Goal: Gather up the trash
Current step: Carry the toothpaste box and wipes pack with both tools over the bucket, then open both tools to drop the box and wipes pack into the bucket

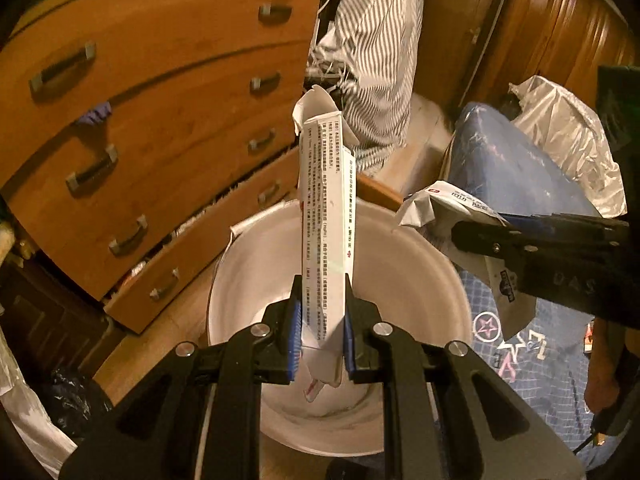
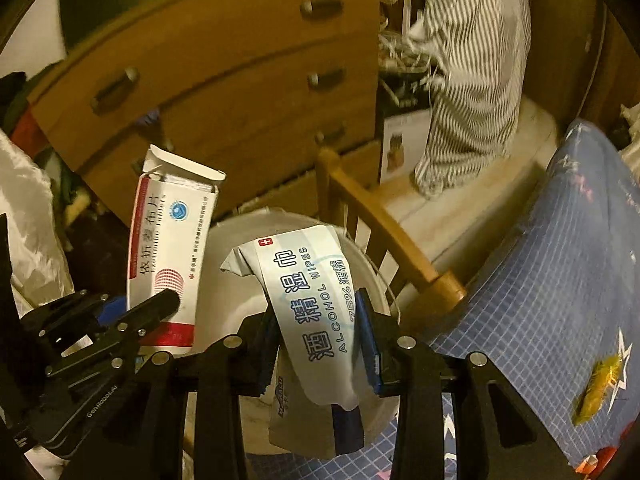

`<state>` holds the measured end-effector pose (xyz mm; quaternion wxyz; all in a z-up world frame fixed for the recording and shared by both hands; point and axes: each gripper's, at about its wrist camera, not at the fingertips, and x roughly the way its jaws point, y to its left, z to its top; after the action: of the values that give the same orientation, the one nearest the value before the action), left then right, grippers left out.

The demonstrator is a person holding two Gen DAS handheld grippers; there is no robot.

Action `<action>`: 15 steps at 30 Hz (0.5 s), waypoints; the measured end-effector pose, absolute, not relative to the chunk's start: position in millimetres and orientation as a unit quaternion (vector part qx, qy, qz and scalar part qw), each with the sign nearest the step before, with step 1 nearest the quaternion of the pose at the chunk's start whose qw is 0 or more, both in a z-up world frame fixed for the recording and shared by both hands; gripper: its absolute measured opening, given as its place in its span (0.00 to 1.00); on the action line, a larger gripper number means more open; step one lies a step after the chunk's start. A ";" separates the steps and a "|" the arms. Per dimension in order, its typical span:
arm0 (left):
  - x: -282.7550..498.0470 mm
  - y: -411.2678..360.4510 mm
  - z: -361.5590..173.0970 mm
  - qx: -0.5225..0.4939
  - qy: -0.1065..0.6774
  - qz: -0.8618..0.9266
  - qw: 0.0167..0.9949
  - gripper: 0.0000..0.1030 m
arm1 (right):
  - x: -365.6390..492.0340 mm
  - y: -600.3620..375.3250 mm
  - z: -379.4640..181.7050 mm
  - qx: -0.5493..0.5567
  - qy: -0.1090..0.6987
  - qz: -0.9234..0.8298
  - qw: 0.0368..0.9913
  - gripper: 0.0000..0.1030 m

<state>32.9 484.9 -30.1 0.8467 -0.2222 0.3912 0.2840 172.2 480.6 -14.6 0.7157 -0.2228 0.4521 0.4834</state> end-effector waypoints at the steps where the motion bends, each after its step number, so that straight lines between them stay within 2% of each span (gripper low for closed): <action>1: 32.9 488.0 -34.3 -0.225 0.395 0.286 0.843 0.15 | 173.4 482.7 -19.1 -0.223 0.454 0.482 0.716 0.36; 7: 30.1 499.9 -55.5 -0.235 0.411 0.290 0.832 0.15 | 183.5 484.0 -34.1 -0.221 0.461 0.479 0.713 0.36; 15: 32.9 501.0 -57.9 -0.237 0.410 0.287 0.833 0.15 | 185.6 475.7 -34.9 -0.219 0.457 0.484 0.713 0.36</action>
<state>32.9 501.0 -57.9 0.8328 -0.2369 0.4099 0.2870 185.6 475.7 -34.9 0.7134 -0.2192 0.4572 0.4838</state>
